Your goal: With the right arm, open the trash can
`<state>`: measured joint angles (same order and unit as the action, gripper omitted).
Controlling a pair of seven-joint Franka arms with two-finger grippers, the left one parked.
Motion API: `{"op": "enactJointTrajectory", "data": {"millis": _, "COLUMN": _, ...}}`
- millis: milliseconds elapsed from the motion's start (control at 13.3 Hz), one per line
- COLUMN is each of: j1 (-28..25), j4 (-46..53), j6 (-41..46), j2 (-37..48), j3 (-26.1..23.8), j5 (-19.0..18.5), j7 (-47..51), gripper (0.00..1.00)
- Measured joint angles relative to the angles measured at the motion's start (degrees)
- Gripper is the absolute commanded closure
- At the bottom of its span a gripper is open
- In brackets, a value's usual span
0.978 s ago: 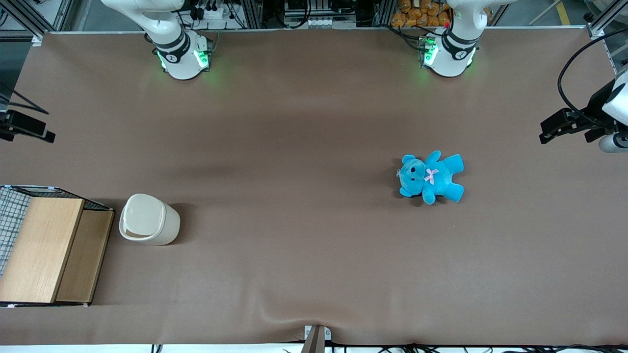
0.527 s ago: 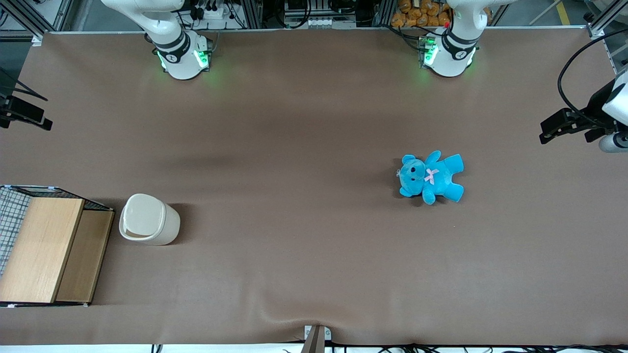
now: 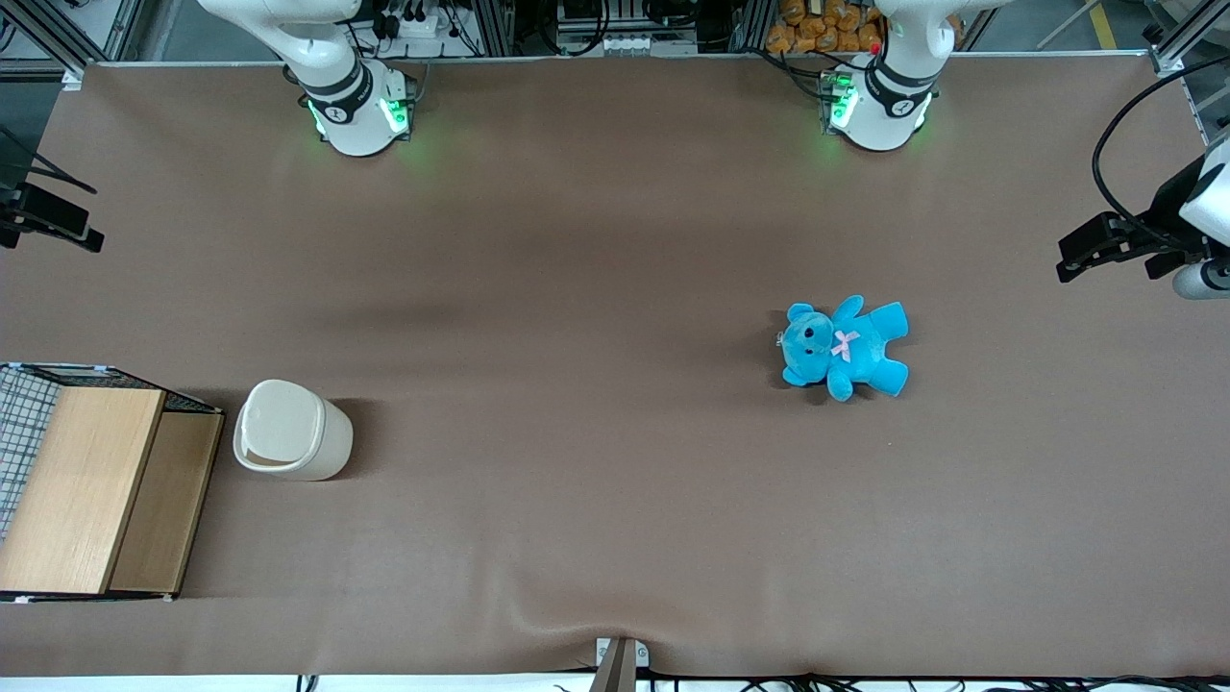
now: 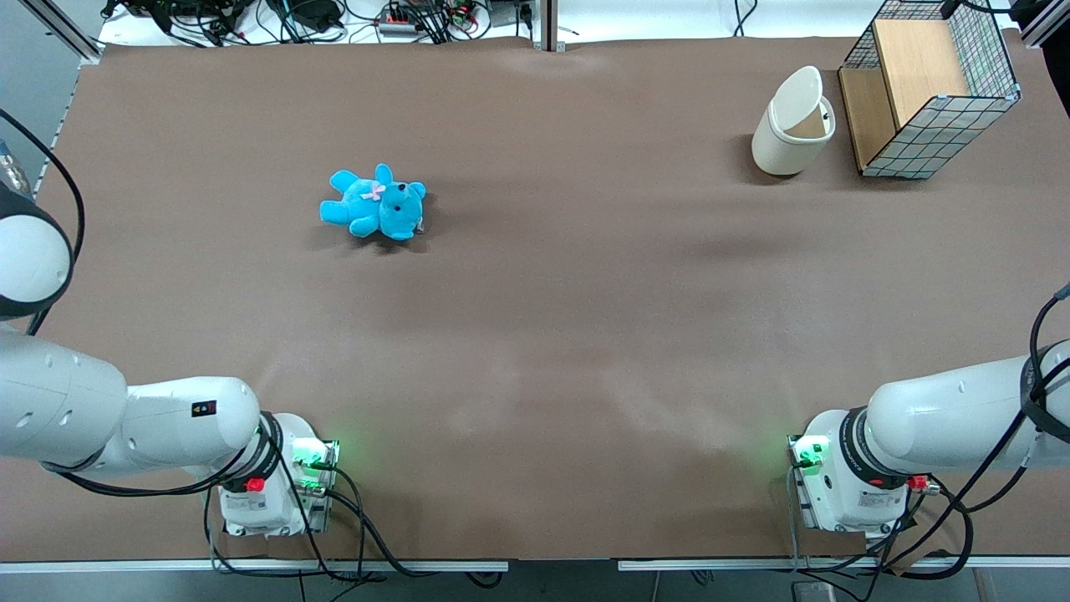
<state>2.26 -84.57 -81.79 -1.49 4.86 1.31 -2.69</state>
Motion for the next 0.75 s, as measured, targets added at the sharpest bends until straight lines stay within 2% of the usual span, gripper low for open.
{"op": "enactJointTrajectory", "data": {"millis": 753, "j1": 0.0, "j4": -2.36, "j6": 0.0, "j2": 2.52, "j3": 0.04, "j5": -0.02, "j7": 0.0, "gripper": 0.0}}
